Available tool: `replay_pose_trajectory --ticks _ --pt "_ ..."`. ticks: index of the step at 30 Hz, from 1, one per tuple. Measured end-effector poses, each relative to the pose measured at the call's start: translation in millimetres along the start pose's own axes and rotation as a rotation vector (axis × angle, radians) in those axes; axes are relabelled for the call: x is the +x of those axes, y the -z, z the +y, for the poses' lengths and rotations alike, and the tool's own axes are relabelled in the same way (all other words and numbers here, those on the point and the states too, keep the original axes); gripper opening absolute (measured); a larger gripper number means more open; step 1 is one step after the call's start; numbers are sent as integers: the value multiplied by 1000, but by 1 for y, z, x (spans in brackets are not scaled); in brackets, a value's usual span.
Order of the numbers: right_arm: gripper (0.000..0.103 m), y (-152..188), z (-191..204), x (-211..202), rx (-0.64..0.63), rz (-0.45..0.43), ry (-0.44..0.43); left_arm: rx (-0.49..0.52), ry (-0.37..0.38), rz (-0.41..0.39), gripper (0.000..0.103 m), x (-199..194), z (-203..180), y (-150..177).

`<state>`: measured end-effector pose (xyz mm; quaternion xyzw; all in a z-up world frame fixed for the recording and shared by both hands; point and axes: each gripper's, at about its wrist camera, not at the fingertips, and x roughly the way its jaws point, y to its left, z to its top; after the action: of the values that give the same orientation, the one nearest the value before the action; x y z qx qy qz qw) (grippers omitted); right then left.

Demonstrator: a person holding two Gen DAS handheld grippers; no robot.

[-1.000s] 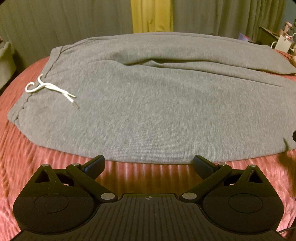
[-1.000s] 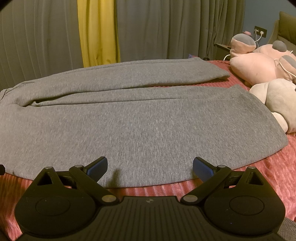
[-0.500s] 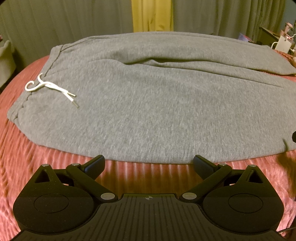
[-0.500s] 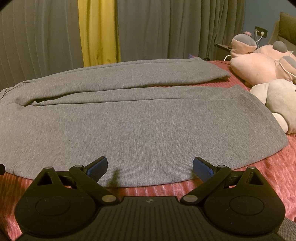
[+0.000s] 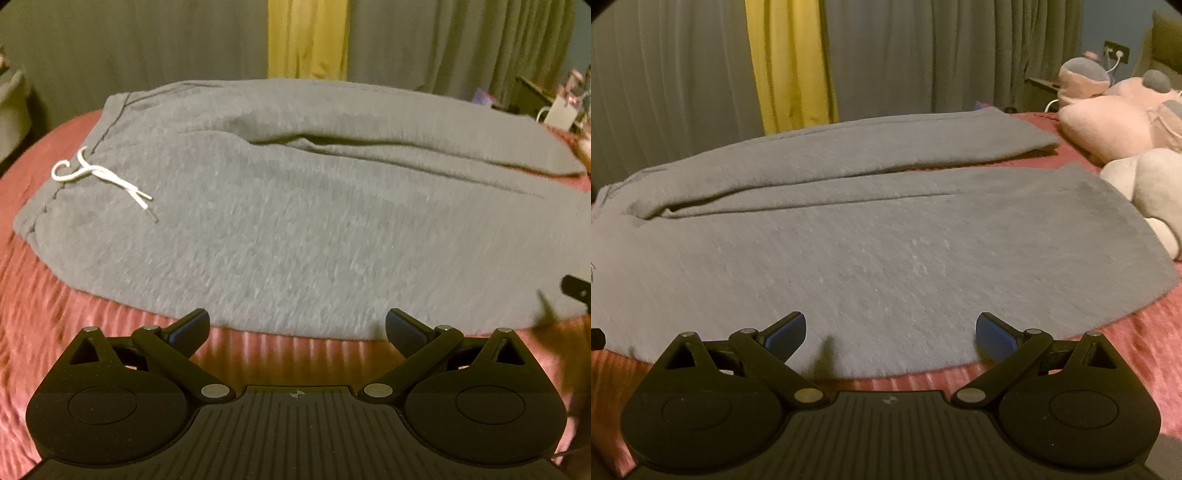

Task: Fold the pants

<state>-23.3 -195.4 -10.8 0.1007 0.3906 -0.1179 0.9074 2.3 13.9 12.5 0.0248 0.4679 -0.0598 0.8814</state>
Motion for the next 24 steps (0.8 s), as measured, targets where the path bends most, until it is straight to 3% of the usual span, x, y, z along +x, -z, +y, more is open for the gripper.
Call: replay_pose_trajectory --ticks 6,14,19,21,24 --pt "99 -18 0 42 -15 94 -7 -156 27 8 103 11 10 -29" --pt "99 -22 -8 83 -9 147 -3 -308 -101 -65 103 57 12 -98" --pt "99 -25 -2 83 -79 178 9 -427 -220 -129 103 100 34 -106" --pt "99 -42 0 85 -84 224 -18 -468 -299 -151 103 111 49 -103" --pt "99 -91 -8 92 -5 141 -73 -478 -450 -244 103 117 69 -105"
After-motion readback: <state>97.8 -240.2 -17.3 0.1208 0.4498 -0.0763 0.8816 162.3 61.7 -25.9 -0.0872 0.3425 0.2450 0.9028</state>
